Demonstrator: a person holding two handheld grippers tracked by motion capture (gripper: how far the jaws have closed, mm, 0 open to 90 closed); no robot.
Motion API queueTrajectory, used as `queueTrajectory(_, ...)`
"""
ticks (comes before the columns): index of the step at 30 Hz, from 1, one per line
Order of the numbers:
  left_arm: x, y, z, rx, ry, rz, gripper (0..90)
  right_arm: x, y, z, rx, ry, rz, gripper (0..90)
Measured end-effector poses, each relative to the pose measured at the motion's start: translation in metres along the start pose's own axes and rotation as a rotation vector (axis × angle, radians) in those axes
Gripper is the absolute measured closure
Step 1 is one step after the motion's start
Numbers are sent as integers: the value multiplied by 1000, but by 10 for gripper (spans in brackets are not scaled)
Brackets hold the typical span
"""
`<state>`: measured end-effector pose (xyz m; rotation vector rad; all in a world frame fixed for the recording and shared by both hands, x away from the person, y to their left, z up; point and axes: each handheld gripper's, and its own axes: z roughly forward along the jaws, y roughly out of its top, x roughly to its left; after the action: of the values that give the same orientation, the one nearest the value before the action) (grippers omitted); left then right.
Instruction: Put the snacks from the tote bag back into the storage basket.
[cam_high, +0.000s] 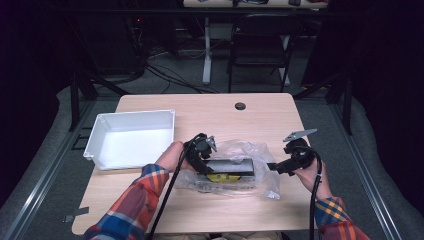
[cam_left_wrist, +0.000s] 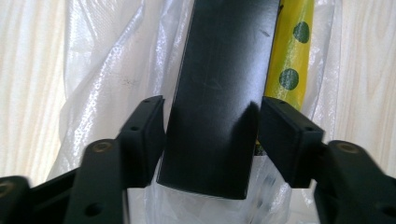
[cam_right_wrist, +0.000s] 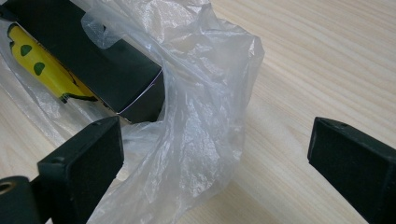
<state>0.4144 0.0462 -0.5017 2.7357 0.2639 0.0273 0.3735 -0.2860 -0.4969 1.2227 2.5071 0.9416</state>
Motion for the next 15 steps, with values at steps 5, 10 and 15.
queueTrajectory(5,3,0,5,23,-15,11,387,0,0,0,-1,-3,0,31)
queueTrajectory(10,1,4,8,58,-2,35,378,0,0,1,1,-2,4,32)
queueTrajectory(15,-1,9,15,103,9,59,378,1,0,2,6,4,5,32)
